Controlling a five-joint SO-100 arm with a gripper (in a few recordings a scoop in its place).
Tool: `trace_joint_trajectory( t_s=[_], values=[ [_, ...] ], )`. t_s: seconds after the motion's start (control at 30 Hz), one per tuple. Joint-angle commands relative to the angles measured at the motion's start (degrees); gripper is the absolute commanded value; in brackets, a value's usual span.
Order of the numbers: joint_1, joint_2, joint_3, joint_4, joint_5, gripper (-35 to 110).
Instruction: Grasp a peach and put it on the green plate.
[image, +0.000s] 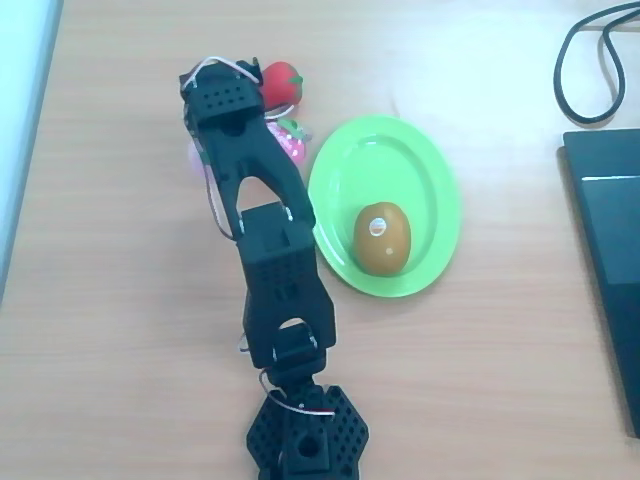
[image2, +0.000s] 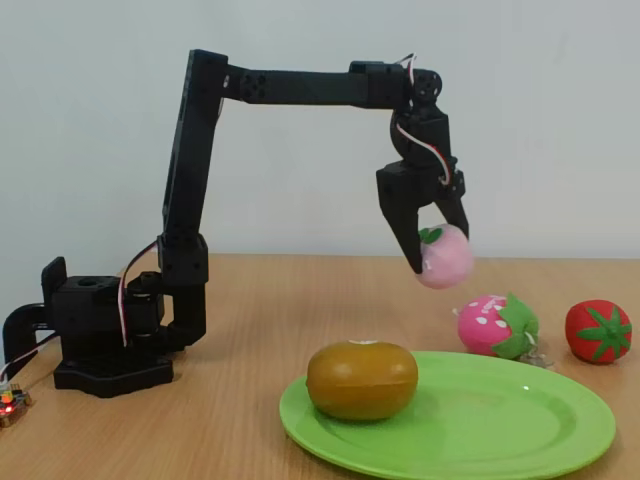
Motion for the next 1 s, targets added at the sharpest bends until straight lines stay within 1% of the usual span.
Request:
trace_joint_trajectory(
  t_s=[0.0, 0.33, 0.67, 0.97],
  values=[
    [1.8, 5.7, -1.9, 2.0, 0.0, 33],
    [11.7, 7.3, -7.1, 7.1, 0.9, 33],
    [23.1, 7.0, -7.3, 7.3, 0.6, 34],
    [33.8, 1.9, -7.1, 6.2, 0.9, 34]
  ],
)
